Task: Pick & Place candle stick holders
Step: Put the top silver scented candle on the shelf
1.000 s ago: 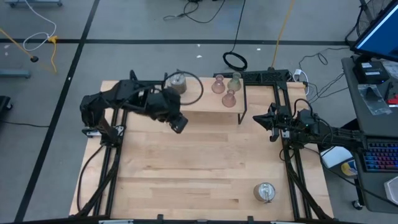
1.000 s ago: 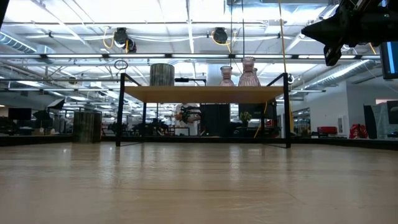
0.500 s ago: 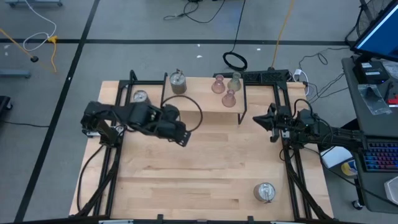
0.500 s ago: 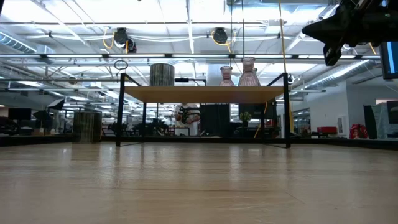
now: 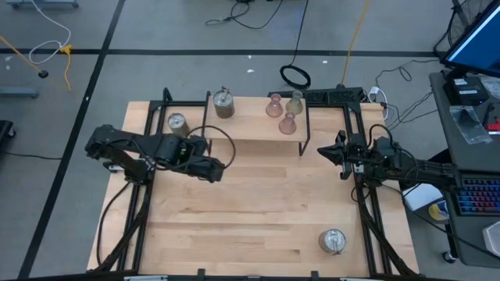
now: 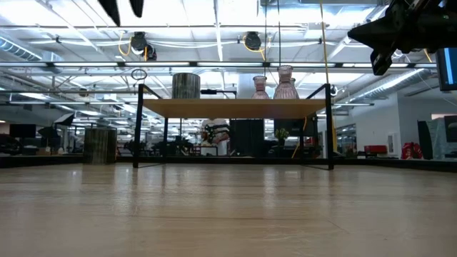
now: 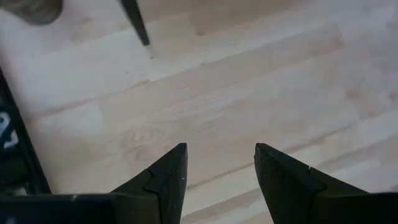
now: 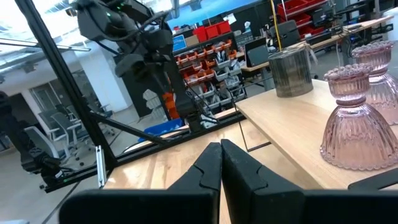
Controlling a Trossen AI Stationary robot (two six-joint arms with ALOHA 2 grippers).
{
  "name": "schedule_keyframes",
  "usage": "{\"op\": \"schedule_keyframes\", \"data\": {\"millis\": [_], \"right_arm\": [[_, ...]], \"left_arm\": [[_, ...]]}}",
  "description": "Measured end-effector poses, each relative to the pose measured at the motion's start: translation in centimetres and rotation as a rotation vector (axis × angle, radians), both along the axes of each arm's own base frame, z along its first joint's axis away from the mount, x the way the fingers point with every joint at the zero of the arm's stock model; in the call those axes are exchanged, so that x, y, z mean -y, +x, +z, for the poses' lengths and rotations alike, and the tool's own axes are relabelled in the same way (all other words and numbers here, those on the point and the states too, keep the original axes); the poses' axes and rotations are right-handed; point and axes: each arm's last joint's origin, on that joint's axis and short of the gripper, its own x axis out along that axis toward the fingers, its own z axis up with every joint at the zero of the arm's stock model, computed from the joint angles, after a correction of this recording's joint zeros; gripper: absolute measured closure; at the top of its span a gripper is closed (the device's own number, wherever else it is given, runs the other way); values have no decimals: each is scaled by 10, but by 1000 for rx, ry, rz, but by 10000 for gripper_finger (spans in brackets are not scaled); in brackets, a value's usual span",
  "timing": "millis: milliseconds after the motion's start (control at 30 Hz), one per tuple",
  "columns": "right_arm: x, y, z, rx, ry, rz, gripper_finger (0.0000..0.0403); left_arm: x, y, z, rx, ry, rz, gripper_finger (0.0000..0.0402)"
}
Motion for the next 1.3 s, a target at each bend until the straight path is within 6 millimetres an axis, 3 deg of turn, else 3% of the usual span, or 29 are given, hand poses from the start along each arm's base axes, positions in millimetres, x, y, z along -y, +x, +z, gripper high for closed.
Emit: {"op": "schedule_keyframes", "data": {"millis": [267, 567, 967, 1300], "right_arm": [[0, 0, 0, 0, 0, -2, 403], [0, 0, 0, 1, 4, -3, 403], [0, 0, 0, 1, 4, -3, 403], [0, 0, 0, 1, 4, -4, 403]], "left_arm": [[-17, -41, -6, 30, 39, 141, 213], [-62, -72, -9, 45, 140, 281, 213], [-127, -96, -28, -117, 199, 470, 213], [-167, -118, -34, -197, 180, 599, 213]]}}
